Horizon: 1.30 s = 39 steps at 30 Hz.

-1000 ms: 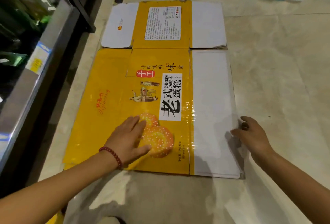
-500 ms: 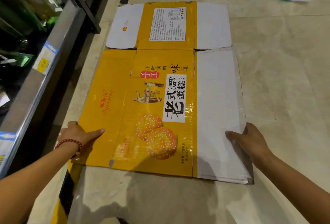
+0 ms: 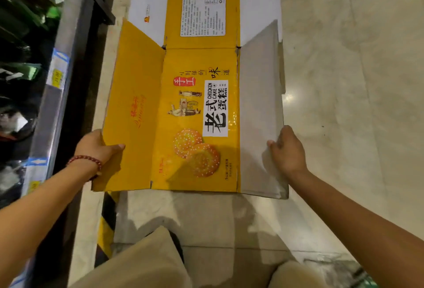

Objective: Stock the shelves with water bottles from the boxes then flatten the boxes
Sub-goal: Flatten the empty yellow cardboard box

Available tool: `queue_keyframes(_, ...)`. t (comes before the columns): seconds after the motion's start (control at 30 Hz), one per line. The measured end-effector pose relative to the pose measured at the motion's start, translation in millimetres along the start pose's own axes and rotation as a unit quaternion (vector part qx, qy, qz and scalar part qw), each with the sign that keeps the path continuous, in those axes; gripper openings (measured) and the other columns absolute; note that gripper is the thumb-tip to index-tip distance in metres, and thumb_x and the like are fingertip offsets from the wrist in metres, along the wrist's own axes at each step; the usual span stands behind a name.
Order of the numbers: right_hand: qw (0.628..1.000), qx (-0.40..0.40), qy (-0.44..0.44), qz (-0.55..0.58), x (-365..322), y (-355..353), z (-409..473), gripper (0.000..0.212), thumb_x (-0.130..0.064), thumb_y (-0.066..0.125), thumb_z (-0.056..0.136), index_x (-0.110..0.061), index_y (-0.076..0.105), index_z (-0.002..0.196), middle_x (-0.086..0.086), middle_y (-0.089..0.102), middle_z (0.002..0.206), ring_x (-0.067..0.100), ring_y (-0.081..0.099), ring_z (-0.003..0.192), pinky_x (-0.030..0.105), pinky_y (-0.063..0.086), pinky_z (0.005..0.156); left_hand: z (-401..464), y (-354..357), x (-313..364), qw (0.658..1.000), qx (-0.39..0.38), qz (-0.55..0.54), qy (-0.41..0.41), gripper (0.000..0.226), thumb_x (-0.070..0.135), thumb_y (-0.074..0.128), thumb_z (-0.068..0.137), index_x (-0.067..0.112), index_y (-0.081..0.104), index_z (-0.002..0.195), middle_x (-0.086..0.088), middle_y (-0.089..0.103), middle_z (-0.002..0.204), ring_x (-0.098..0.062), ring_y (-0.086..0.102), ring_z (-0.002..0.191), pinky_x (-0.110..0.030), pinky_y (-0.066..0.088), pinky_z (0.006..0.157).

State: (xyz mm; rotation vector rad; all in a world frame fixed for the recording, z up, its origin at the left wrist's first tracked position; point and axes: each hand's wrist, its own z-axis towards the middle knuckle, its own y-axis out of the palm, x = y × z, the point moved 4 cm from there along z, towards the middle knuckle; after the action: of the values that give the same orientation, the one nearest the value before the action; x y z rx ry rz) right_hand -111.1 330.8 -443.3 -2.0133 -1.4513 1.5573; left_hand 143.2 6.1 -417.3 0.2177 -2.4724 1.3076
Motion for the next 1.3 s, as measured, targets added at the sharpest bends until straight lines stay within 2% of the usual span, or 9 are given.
queue_keyframes(0.23, 0.997, -0.017, 0.046, -0.051, -53, -79, -49, 0.014, -0.010, 0.048, 0.096, -0.005, 0.036, 0.092, 0.009, 0.046, 0.086, 0.028, 0.048, 0.078, 0.032, 0.037, 0.066, -84, -61, 53, 1.000, -0.023, -0.001, 0.000, 0.015, 0.013, 0.070, 0.084, 0.011, 0.056, 0.085, -0.016, 0.061, 0.086, -0.033, 0.059, 0.084, -0.043, 0.050, 0.075)
queue_keyframes(0.3, 0.997, -0.019, 0.060, -0.042, -62, -109, -69, 0.015, -0.009, 0.048, 0.095, -0.004, 0.036, 0.089, 0.007, 0.045, 0.077, 0.028, 0.047, 0.076, 0.032, 0.033, 0.063, -114, -83, 65, 1.000, -0.019, 0.018, 0.007, 0.014, 0.011, 0.069, 0.085, 0.008, 0.056, 0.087, -0.013, 0.060, 0.086, -0.030, 0.056, 0.083, -0.037, 0.044, 0.072)
queue_keyframes(0.47, 0.995, -0.020, 0.080, -0.051, -92, -181, -119, 0.016, -0.010, 0.049, 0.095, -0.005, 0.035, 0.088, -0.001, 0.037, 0.067, 0.025, 0.043, 0.072, 0.031, 0.028, 0.061, -179, -132, 104, 0.999, -0.016, 0.042, 0.007, 0.020, 0.013, 0.070, 0.084, 0.002, 0.063, 0.099, -0.022, 0.066, 0.098, -0.039, 0.061, 0.091, -0.043, 0.049, 0.078)
queue_keyframes(0.6, 0.994, -0.020, 0.100, -0.047, -111, -240, -154, 0.011, -0.007, 0.047, 0.094, -0.006, 0.037, 0.091, 0.004, 0.044, 0.076, 0.025, 0.043, 0.072, 0.032, 0.026, 0.058, -230, -167, 143, 0.997, -0.026, 0.067, 0.016, 0.021, 0.017, 0.067, 0.086, 0.003, 0.062, 0.101, -0.021, 0.066, 0.097, -0.038, 0.061, 0.092, -0.045, 0.050, 0.081)
queue_keyframes(0.8, 0.989, -0.002, 0.145, -0.032, -127, -333, -223, 0.009, -0.010, 0.047, 0.094, -0.007, 0.039, 0.095, 0.010, 0.049, 0.088, 0.026, 0.046, 0.077, 0.032, 0.034, 0.064, -307, -212, 204, 0.993, -0.050, 0.095, 0.050, 0.011, 0.016, 0.066, 0.088, 0.010, 0.057, 0.085, -0.019, 0.065, 0.089, -0.036, 0.061, 0.085, -0.044, 0.051, 0.076)
queue_keyframes(0.93, 0.981, 0.007, 0.194, -0.030, -123, -395, -277, 0.009, -0.010, 0.047, 0.093, -0.008, 0.039, 0.093, 0.009, 0.049, 0.086, 0.026, 0.046, 0.077, 0.031, 0.033, 0.064, -362, -229, 251, 0.982, -0.073, 0.150, 0.090, 0.013, 0.018, 0.065, 0.088, 0.013, 0.056, 0.080, -0.019, 0.064, 0.086, -0.034, 0.060, 0.081, -0.039, 0.050, 0.070)
queue_keyframes(1.07, 0.970, 0.029, 0.240, -0.003, -105, -452, -334, 0.009, -0.008, 0.048, 0.093, -0.008, 0.039, 0.093, 0.011, 0.052, 0.093, 0.029, 0.050, 0.083, 0.030, 0.033, 0.067, -413, -232, 297, 0.970, -0.107, 0.180, 0.127, 0.015, 0.018, 0.067, 0.086, 0.004, 0.063, 0.090, -0.019, 0.066, 0.088, -0.035, 0.062, 0.081, -0.044, 0.053, 0.076)
queue_keyframes(1.2, 0.945, 0.066, 0.318, 0.035, -69, -490, -397, 0.014, -0.009, 0.050, 0.092, -0.004, 0.046, 0.104, 0.017, 0.057, 0.107, 0.036, 0.055, 0.098, 0.030, 0.035, 0.071, -468, -212, 342, 0.945, -0.139, 0.223, 0.194, 0.022, 0.015, 0.068, 0.085, -0.001, 0.061, 0.097, -0.020, 0.064, 0.100, -0.037, 0.060, 0.092, -0.042, 0.051, 0.080)
queue_keyframes(1.3, 0.920, 0.097, 0.372, 0.076, -46, -498, -442, 0.016, -0.011, 0.050, 0.092, -0.005, 0.048, 0.107, 0.017, 0.057, 0.110, 0.035, 0.055, 0.098, 0.032, 0.037, 0.073, -498, -191, 370, 0.923, -0.177, 0.245, 0.236, 0.018, 0.014, 0.069, 0.083, 0.004, 0.060, 0.096, -0.015, 0.063, 0.096, -0.035, 0.061, 0.091, -0.038, 0.050, 0.076)
